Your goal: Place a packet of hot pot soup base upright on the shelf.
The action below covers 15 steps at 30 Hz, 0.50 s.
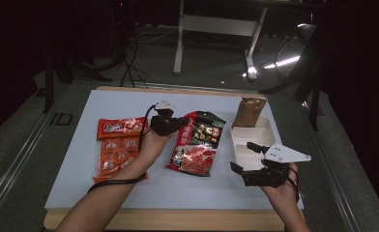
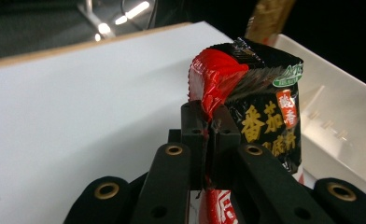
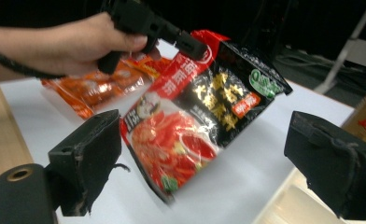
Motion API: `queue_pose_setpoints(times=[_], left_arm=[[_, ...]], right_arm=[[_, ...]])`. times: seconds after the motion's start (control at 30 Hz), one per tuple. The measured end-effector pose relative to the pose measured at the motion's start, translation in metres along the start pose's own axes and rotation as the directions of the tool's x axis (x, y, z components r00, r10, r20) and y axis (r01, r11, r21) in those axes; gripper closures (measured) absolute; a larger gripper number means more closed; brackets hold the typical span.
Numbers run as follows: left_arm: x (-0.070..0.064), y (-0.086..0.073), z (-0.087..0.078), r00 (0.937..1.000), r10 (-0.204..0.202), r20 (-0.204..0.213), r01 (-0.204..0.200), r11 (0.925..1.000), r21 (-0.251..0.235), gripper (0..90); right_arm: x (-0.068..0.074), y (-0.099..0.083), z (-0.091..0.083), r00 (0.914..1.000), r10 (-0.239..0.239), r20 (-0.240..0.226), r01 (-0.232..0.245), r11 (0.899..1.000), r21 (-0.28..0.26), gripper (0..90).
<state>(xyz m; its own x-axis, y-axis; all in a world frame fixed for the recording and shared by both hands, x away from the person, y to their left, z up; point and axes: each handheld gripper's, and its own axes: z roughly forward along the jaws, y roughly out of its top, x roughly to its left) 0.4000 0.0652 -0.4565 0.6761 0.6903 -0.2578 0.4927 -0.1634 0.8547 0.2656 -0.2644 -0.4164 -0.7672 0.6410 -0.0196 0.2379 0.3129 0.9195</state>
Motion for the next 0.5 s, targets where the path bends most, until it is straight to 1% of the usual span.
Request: queue_pose_setpoints(times=[0.03,0.07,0.1,0.13,0.17,0.2,0.23,0.27,0.3,0.33,0.37,0.4,0.43,0.47,0.5], left_arm=[[-0.004,0.0,-0.003,1.0,-0.001,0.009,0.001,0.9999,-0.01,87.5],[-0.008,0.0,-0.005,0.9999,0.015,0.004,-0.014,0.9998,-0.016,87.4],[-0.008,0.0,-0.005,0.9999,0.015,0.004,-0.014,0.9998,-0.016,87.5],[-0.015,0.0,-0.011,0.9986,0.052,0.007,-0.052,0.9981,-0.033,87.5],[-0.018,0.001,-0.013,0.9979,0.065,0.005,-0.065,0.9971,-0.039,87.5],[-0.018,0.001,-0.013,0.9979,0.065,0.005,-0.065,0.9971,-0.039,87.6],[-0.021,0.001,-0.016,0.9971,0.076,0.003,-0.076,0.996,-0.047,87.6],[-0.028,0.002,-0.021,0.9947,0.103,0.01,-0.102,0.9923,-0.071,87.6],[-0.03,0.002,-0.024,0.9935,0.114,0.009,-0.113,0.9904,-0.08,87.6],[-0.03,0.002,-0.024,0.9935,0.114,0.009,-0.113,0.9904,-0.08,87.5],[-0.035,0.004,-0.028,0.9916,0.128,0.019,-0.126,0.987,-0.1,87.5],[-0.037,0.004,-0.03,0.9912,0.131,0.024,-0.127,0.9863,-0.104,87.4],[-0.037,0.004,-0.032,0.9912,0.129,0.032,-0.124,0.9855,-0.116,87.3],[-0.038,0.005,-0.034,0.9907,0.131,0.036,-0.126,0.9843,-0.124,87.4],[-0.038,0.005,-0.034,0.9907,0.131,0.036,-0.126,0.9843,-0.124,87.3]], right_arm=[[0.0,0.0,0.0,1.0,0.005,-0.007,-0.005,1.0,-0.003,11.2],[0.0,0.0,0.0,1.0,0.007,-0.005,-0.007,1.0,0.007,11.2],[0.0,0.0,0.0,1.0,0.007,-0.005,-0.007,1.0,0.007,11.2],[-0.001,0.0,0.0,0.9999,0.007,-0.011,-0.007,1.0,0.002,12.2],[-0.001,0.0,0.001,0.9997,0.017,-0.015,-0.017,1.0,0.005,13.5],[-0.001,0.0,0.001,0.9997,0.017,-0.015,-0.017,1.0,0.005,13.5],[-0.002,0.0,0.001,0.9996,0.025,-0.014,-0.025,1.0,0.003,13.6],[-0.003,0.001,0.001,0.9993,0.038,-0.004,-0.037,0.999,0.005,14.3],[-0.003,0.002,0.001,0.9991,0.042,-0.007,-0.042,0.999,0.003,14.9],[-0.004,0.003,0.001,0.9988,0.047,-0.013,-0.047,0.999,0.007,17.5],[-0.004,0.004,0.0,0.9989,0.047,-0.003,-0.047,0.999,0.018,20.8],[-0.003,0.005,0.0,0.9996,0.022,0.016,-0.022,0.999,0.025,24.1],[-0.003,0.007,0.0,0.9997,0.002,0.026,-0.003,0.999,0.037,24.4],[-0.003,0.008,0.001,0.9995,0.001,0.033,-0.002,0.999,0.046,26.5],[-0.003,0.008,0.001,0.9995,0.001,0.033,-0.002,0.999,0.046,26.5]])
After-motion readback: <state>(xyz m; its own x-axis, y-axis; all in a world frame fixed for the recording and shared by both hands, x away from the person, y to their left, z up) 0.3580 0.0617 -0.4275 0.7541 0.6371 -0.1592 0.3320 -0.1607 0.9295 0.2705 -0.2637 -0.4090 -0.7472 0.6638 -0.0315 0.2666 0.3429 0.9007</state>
